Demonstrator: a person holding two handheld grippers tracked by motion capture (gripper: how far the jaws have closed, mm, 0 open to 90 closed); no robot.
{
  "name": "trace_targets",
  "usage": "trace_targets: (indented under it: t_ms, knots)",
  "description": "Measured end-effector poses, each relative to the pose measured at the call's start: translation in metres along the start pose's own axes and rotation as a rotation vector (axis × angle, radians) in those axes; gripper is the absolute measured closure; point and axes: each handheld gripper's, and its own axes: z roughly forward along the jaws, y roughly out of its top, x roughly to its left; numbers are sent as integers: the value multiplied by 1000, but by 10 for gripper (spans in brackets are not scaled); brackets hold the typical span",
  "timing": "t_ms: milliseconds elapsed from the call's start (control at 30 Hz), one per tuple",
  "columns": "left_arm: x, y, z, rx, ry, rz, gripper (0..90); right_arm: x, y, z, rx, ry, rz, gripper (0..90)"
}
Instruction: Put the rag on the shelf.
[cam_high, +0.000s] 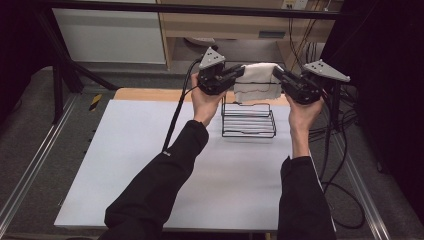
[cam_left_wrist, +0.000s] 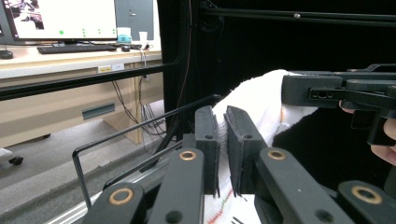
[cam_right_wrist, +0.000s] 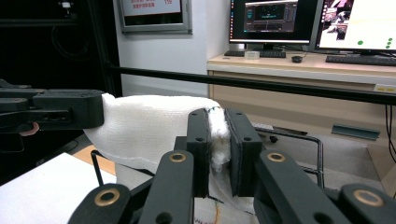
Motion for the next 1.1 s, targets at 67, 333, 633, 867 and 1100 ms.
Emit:
trace_targets:
  t_ms: [67, 333, 633, 867, 1100]
  knots:
    - [-1, -1, -2, 6, -6, -2, 832, 1, -1, -2, 1, 2, 0, 805]
    - [-4, -8, -6, 30, -25, -10, 826, 3, -8, -8, 10, 21, -11, 797]
    - [-7, -12, -9, 71, -28, -20, 823, 5, -15, -16, 27, 48, -3, 778]
    - [-10, -15, -10, 100, -31, -20, 817, 5, -19, -20, 58, 65, -15, 786]
    - [-10, -14, -13, 119, -34, -35, 801, 6, -25, -21, 68, 71, -25, 805]
